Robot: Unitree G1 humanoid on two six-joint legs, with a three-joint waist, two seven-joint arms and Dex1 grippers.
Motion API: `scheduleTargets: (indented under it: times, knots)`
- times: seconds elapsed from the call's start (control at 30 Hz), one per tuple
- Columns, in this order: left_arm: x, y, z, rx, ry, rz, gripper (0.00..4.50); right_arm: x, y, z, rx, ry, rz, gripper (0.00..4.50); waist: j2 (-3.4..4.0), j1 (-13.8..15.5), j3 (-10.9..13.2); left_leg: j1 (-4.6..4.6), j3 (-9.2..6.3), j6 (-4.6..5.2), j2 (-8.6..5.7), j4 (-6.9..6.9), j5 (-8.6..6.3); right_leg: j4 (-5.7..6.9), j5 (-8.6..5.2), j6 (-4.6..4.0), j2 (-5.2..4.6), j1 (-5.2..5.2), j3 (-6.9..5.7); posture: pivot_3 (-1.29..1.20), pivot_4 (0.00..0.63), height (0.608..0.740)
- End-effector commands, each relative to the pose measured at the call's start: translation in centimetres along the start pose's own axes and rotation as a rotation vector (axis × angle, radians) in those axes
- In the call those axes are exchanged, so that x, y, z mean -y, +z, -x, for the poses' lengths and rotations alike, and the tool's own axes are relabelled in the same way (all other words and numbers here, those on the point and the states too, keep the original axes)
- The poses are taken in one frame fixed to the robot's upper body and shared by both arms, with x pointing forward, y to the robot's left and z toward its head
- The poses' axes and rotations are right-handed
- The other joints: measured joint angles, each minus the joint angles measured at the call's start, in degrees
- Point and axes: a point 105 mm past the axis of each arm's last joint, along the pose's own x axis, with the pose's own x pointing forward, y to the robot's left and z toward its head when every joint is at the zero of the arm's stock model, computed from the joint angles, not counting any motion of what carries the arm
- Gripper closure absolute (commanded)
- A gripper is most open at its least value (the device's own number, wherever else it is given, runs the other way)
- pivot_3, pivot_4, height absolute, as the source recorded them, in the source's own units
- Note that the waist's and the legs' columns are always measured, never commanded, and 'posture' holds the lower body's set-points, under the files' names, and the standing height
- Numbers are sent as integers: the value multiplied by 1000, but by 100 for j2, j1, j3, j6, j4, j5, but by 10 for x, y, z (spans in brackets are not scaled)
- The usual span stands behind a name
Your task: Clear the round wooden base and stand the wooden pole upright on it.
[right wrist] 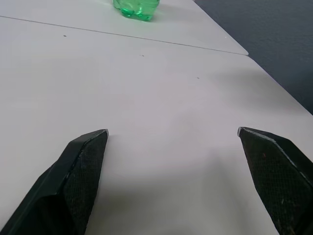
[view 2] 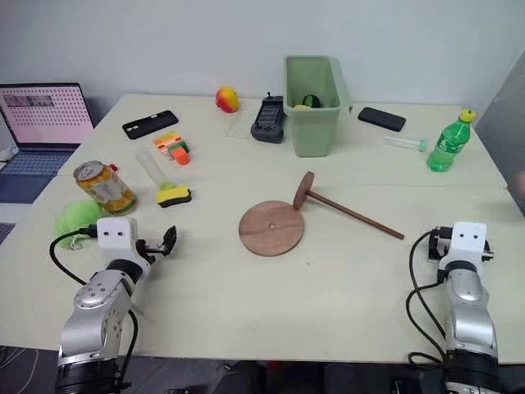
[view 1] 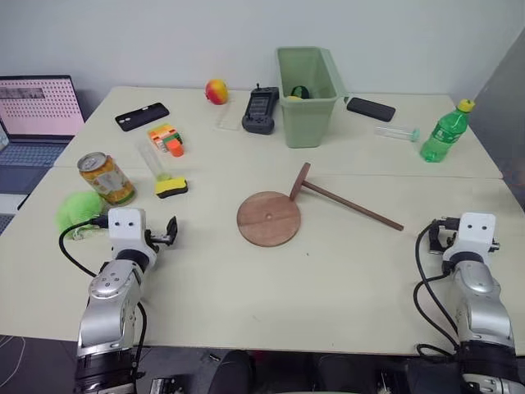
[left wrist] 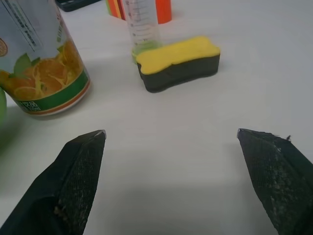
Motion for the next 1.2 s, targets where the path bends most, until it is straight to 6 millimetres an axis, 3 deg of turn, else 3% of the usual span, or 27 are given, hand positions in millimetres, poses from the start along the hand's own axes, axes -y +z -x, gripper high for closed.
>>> scheduleTargets:
  times: [0.03,0.2,0.3,0.43,0.53,0.63,0.73,0.9,1.2]
  knots:
    - [3,16,3,73,-22,9,0,4,15,2,59,5,39,46,0,1,0,0,0,0,0,0,0,0,0,0,0,0,0,0,150,740]
    - [3,19,4,84,-30,8,0,2,20,4,71,33,55,46,0,2,0,0,0,0,-2,0,0,0,0,0,0,0,0,0,150,740]
    - [13,26,9,92,-132,11,0,-6,32,5,109,127,113,46,0,-1,0,0,0,0,0,0,0,0,0,0,0,0,-1,0,150,740]
    - [41,61,28,147,-440,5,0,-32,72,6,148,479,218,46,7,-11,10,0,1,0,-1,0,0,-1,0,0,2,-1,-3,0,150,740]
    - [63,83,46,185,-627,-27,0,-48,90,7,94,739,320,46,12,-20,17,7,6,1,-3,3,0,3,0,0,5,4,-6,0,150,740]
    - [82,86,60,142,-766,-59,0,-58,112,5,68,893,345,46,14,-20,17,12,-1,3,2,-1,-1,-8,-1,-1,6,13,-5,0,150,740]
    - [111,90,80,143,-944,-113,0,-80,130,11,8,1126,396,46,24,-48,36,10,-3,4,9,-7,-2,-22,1,-4,10,14,-4,0,150,740]
    - [148,100,86,227,-1008,-159,0,-118,130,1,-106,1306,493,46,25,-24,39,0,-5,5,4,-4,-3,-44,2,-5,5,17,-8,0,150,740]
    - [159,82,99,230,-1017,-179,0,-161,114,-7,-199,1396,636,46,25,-11,39,-28,-4,-3,1,-4,1,-75,3,-6,-9,1,-7,0,150,740]
